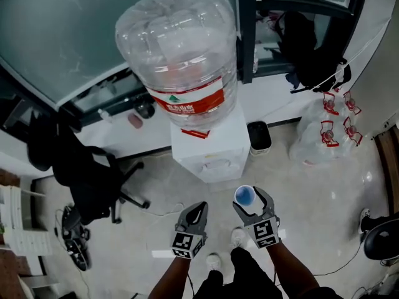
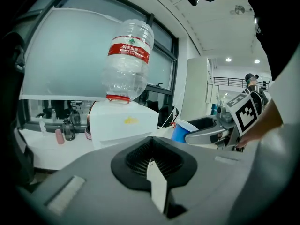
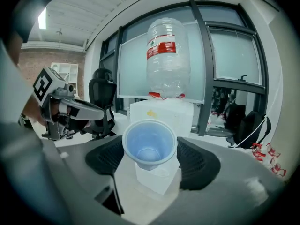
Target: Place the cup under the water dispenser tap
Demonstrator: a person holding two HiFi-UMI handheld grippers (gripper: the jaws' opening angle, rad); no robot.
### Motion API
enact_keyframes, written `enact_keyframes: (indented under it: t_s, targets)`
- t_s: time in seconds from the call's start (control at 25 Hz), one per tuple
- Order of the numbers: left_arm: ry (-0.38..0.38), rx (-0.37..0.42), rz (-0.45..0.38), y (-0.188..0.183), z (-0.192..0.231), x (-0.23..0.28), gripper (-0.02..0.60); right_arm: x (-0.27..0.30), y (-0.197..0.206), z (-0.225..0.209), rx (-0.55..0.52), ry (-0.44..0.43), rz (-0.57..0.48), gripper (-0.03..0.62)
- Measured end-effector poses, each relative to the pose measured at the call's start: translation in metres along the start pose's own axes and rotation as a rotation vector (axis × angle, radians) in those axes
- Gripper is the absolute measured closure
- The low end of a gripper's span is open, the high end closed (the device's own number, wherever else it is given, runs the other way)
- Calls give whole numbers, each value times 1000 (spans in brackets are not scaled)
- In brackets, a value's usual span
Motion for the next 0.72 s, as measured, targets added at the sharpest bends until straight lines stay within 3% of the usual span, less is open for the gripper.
enact_keyframes:
  t_s: [0.36, 0.72]
  targets:
    - [-80, -36, 16, 21, 15, 24, 565, 49, 36, -17, -23, -34, 65, 244]
    - [-85, -61, 15, 54, 16, 39, 565, 88, 78, -15, -85, -42, 104, 244]
Point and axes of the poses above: the fingertips, and each gripper's own axes: x forward along the fingers, z to its left, y out of its underside, the point moved 6 cm from there along -x, backward along the fingers, and after that the axes turned 3 degrees about -x, right-handed, at the moved point
